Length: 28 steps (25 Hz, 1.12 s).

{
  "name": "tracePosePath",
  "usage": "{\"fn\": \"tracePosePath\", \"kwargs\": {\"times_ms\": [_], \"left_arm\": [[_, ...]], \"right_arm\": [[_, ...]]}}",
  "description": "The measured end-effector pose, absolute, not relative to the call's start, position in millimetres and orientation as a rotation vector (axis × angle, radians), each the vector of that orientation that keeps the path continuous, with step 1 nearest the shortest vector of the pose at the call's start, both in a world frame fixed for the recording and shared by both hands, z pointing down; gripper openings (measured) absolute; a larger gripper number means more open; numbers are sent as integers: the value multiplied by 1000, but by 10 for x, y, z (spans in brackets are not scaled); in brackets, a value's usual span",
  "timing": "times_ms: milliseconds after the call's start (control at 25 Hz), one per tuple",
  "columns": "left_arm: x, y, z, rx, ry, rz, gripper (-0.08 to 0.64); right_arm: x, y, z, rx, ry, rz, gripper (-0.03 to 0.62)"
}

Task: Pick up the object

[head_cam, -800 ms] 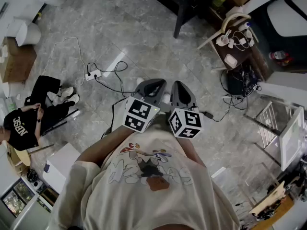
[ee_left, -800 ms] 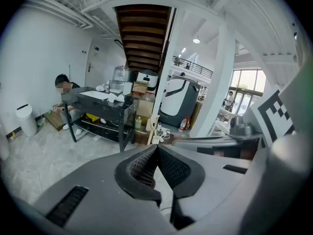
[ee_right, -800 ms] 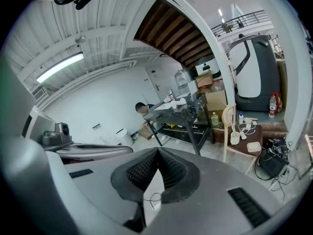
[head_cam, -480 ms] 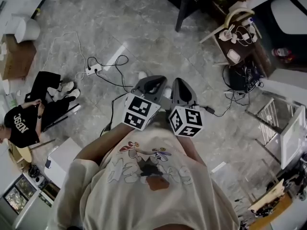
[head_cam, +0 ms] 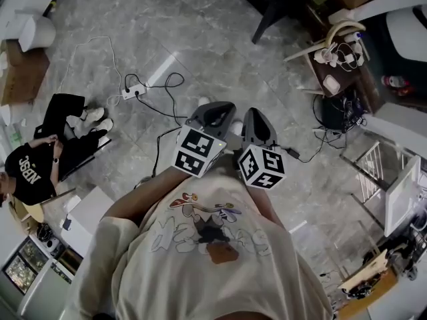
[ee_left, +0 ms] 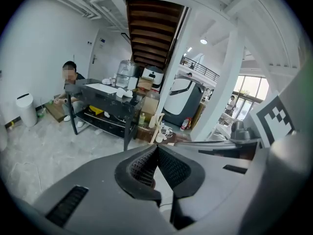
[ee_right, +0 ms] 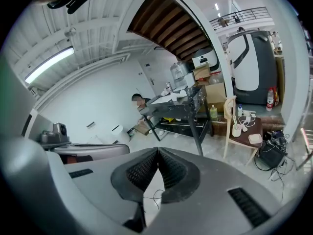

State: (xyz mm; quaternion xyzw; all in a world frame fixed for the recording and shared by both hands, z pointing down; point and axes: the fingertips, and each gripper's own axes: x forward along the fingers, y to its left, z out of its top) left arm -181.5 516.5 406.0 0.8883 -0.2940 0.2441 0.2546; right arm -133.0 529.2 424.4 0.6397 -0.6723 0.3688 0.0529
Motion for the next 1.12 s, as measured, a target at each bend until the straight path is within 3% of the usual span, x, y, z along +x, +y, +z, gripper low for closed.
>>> {"fn": "tracePosePath", "kwargs": {"times_ms": [640,1120], "left_arm": [[-2538,4317,3960,2426,-773,556,14],[-2334,4184,4137,2412,-704,624,14]], "right_arm": [[-1800,4623,4140,2106,-1955,1026,18],[-1588,4503,4292,2168,-1888,1105,18]]}}
